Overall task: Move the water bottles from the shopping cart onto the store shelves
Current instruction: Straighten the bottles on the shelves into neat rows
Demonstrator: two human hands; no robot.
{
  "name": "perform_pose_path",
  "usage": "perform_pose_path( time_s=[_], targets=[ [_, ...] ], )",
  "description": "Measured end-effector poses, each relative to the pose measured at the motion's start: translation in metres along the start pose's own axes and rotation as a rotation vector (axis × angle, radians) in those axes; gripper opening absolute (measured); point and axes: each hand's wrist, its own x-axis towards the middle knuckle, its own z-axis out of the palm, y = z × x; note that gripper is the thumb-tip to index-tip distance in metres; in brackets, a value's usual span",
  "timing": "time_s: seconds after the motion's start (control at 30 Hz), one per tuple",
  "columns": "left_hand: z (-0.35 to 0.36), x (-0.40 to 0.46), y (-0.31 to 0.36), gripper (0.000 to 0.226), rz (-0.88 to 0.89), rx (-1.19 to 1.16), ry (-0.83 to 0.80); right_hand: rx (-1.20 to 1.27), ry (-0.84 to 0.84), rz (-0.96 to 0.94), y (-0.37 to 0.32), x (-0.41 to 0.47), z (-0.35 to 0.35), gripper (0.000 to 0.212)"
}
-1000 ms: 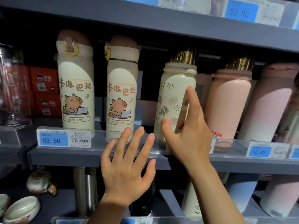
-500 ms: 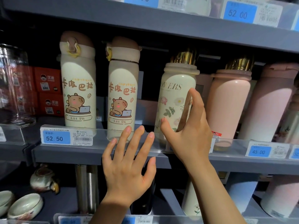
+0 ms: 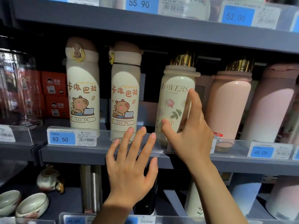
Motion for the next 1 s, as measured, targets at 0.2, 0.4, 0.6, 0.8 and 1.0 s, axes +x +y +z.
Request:
perform_pose_path(
  time_s=[0.2,0.4,0.6,0.8,1.0],
  targets=[
    [0.0005,-0.0003,0.0007,0.044,-0.002,-0.004,0.004,-0.085,0.03,-0.005,-0.0016,0.0017,0.0017,0.096],
    [0.0024,-0.001,-0.0012,0.044,0.007,0.0,0.014,-0.034,-0.01,0.019,-0.0008,0.0003,-0.0003,0.095],
    [0.004,-0.0013,-0.0018,0.044,0.015,0.005,0.032,-0.045,-0.032,0.007,-0.0034,-0.0012,-0.0017,0.091],
    [0.0037,-0.0009,-0.0015,0.043,0.009,-0.009,0.043,-0.11,-0.002,0.003,-0.0063,-0.0006,-0.0015,0.095],
    [0.0038,-0.0008,-0.0024,0.044,0.015,-0.006,0.044,-0.122,-0.025,0.026,-0.0042,0.0013,0.0,0.098]
  ],
)
